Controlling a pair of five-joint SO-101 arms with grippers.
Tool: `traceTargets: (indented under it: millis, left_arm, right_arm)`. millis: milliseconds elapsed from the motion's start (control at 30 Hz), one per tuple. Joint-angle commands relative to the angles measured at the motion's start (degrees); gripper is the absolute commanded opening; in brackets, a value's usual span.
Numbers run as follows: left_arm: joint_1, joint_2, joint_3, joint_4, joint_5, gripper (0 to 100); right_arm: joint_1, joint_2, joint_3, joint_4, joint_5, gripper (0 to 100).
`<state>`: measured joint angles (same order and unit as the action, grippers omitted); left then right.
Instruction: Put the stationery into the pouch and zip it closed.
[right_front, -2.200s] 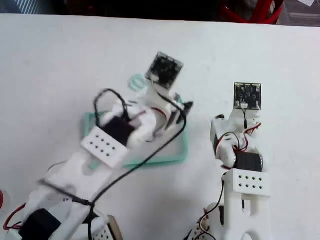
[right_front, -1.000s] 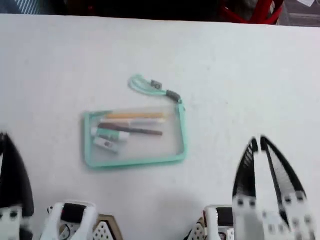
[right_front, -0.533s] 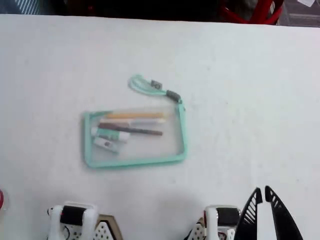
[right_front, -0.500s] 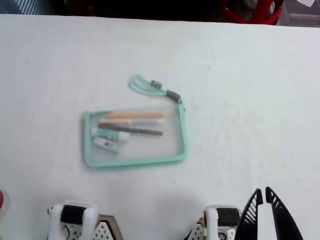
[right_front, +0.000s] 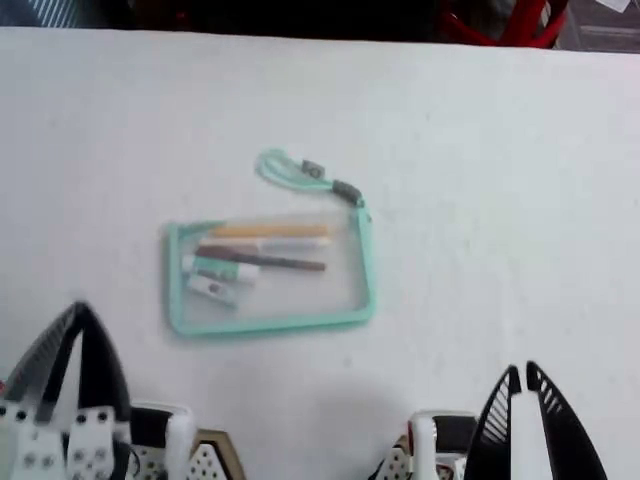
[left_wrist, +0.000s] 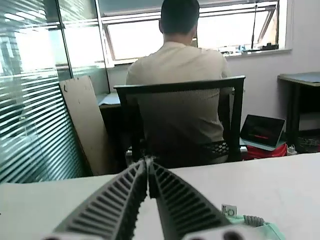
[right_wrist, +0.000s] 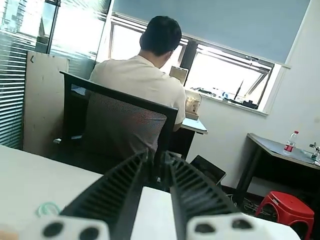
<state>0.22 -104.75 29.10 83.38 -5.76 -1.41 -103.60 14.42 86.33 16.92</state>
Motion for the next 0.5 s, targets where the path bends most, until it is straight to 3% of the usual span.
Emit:
traceTargets:
  millis: [0,200,467]
  left_arm:
    - [-0.48,0.22,5.27,-4.66,0.44,2]
    - [-1.10,0.22,18.37,-15.03,0.18,2]
    - [-10.59,0.22,45.89,-35.69,0.62,2]
  right_arm:
    - [-0.22,0.31,7.74,-8.04,0.35,3.6]
    - [-0.22,0.31,27.60,-20.88,0.35,3.6]
    - [-3.65,0.31,48.79,-29.93,0.35,3.6]
